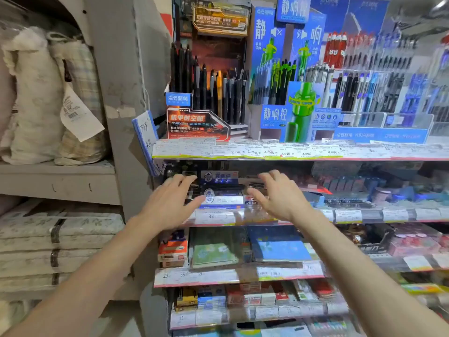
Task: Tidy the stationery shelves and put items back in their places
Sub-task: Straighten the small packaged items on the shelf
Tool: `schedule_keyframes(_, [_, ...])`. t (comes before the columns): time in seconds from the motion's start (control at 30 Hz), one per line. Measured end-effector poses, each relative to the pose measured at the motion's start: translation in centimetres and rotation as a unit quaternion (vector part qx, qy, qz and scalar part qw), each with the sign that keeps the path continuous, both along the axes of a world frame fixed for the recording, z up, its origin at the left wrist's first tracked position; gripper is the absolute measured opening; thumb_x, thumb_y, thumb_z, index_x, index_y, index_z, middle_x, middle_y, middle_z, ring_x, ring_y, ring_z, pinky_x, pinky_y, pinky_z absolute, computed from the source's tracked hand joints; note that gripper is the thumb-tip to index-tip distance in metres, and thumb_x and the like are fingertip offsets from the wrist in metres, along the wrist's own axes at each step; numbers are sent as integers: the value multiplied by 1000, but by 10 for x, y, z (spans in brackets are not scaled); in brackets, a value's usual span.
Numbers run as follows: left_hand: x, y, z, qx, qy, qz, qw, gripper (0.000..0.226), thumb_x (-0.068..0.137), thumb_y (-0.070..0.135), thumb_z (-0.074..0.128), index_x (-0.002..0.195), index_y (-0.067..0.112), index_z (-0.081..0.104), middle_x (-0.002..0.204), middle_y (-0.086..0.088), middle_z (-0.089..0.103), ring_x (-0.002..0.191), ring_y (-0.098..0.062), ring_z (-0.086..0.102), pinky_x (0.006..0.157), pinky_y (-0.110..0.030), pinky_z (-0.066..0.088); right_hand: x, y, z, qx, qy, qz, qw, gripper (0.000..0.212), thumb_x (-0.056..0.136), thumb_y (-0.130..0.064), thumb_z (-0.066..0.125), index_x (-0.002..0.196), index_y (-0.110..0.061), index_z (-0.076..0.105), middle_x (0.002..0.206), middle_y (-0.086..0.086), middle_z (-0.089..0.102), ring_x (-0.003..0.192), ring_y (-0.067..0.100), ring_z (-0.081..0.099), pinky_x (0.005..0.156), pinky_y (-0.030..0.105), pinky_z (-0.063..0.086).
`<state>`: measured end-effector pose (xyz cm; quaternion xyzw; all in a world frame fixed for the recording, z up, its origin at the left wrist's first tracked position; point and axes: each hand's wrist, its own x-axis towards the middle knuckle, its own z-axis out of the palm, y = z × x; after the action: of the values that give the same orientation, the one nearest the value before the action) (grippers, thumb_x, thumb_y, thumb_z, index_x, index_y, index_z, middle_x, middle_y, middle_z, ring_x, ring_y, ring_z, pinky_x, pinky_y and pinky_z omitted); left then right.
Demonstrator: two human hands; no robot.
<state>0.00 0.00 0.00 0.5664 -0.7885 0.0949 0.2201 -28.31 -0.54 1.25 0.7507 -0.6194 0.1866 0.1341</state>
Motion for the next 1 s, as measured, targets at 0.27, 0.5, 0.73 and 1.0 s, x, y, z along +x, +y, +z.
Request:
schedule_keyframes(0.27, [-33,-44,6,96,-18,103,990,38,100,41,41,118,11,57,114,-17,64,105,-35,59,83,-38,48,-12,-65,-3,110,10,78,991,46,95,-56,45,121,-20,58,123,13,59,107,36,60,85,40,50])
schedule_keyframes(0.5, [-26,-70,1,133,39,73,988,40,97,22,49,136,25,53,134,-6,60,117,-28,57,94,-33,47,-5,-93,-14,126,-62,167,976,38,93,-37,54,127,-21,59,127,7,55,111,26,58,92,36,50])
schedule_keyframes(0.73, [-19,-86,-6,121,53,39,990,30,95,20,54,122,26,66,125,0,65,109,-21,60,90,-30,49,0,-103,-20,126,-105,164,973,31,93,-29,59,121,-20,65,124,6,62,104,26,61,88,36,53])
schedule_keyframes(1.0, [-9,-92,-14,98,89,1,991,26,94,20,57,118,24,68,122,3,66,107,-17,61,89,-25,47,3,-103,-18,82,-113,180,974,20,95,-24,60,108,-19,74,112,5,66,93,23,64,84,36,55])
